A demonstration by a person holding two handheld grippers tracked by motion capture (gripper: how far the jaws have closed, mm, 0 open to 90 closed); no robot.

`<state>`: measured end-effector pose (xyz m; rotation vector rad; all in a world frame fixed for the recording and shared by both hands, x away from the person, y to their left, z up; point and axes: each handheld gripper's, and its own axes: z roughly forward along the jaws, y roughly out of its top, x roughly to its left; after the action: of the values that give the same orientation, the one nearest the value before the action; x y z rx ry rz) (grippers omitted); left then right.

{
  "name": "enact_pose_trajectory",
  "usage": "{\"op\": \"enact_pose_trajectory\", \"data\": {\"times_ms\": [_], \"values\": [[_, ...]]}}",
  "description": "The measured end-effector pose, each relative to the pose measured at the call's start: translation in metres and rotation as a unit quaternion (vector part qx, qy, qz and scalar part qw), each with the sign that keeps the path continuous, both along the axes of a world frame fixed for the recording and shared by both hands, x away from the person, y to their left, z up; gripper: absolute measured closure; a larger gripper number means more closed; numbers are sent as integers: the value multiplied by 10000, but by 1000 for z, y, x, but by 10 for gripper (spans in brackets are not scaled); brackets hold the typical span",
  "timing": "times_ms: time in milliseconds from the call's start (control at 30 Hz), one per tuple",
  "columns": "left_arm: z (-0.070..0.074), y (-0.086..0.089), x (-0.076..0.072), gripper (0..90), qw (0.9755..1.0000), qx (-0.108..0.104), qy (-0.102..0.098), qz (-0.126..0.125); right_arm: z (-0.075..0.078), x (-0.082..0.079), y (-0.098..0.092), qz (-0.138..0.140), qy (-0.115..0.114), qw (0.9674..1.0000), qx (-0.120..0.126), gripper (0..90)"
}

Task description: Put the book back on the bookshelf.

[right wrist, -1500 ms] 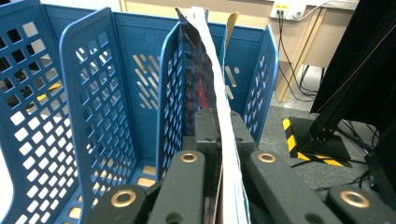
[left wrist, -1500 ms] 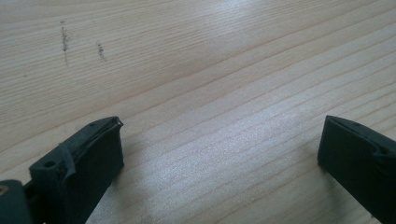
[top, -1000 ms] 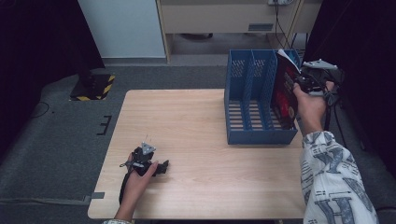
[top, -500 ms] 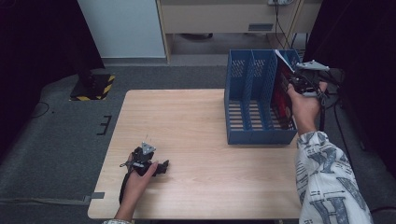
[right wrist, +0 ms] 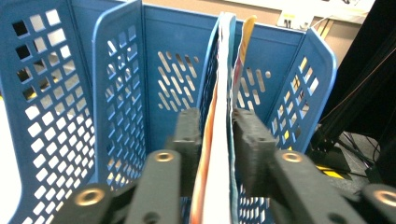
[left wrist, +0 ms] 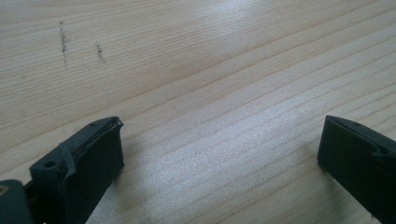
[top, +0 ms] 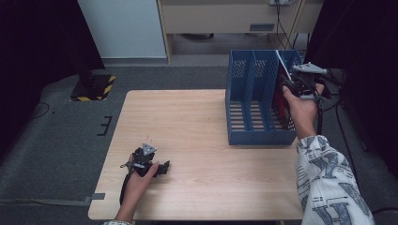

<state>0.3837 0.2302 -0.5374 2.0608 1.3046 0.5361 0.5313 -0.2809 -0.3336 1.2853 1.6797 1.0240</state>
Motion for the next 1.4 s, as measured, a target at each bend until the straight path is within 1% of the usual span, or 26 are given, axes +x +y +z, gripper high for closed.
{"op": "enact_pose_trajectory", "data": {"times_ms": [33,100,167,300,333,400,433,533,667,967,1167,1400], "values": [[0,0,0,0,10000,0,0,0,0,-1,0,33,-3,10000,30,618],[0,0,0,0,10000,0,0,0,1,-3,1,59,-27,10000,15,537],[0,0,0,0,10000,1,-1,0,2,-5,1,83,-143,9998,78,472],[0,0,0,0,10000,1,-1,1,4,-10,1,27,-287,9996,29,320],[0,0,0,0,10000,0,0,2,4,-11,1,-7,-307,9995,27,294],[0,0,0,0,10000,1,0,2,3,-13,0,19,-373,9993,69,238],[0,0,0,0,10000,1,1,1,3,-15,0,52,-339,9994,108,223],[0,0,0,0,10000,0,1,2,1,-18,0,164,-314,9993,124,184],[0,0,0,0,10000,1,1,1,-1,-21,1,274,-251,9992,172,165],[0,0,0,0,10000,0,1,2,0,-28,9,471,-283,9982,229,142],[0,0,0,0,10000,0,1,2,-1,-34,12,546,-230,9981,155,104],[0,0,0,0,10000,1,0,2,-6,-41,16,651,-153,9977,106,72]]}}
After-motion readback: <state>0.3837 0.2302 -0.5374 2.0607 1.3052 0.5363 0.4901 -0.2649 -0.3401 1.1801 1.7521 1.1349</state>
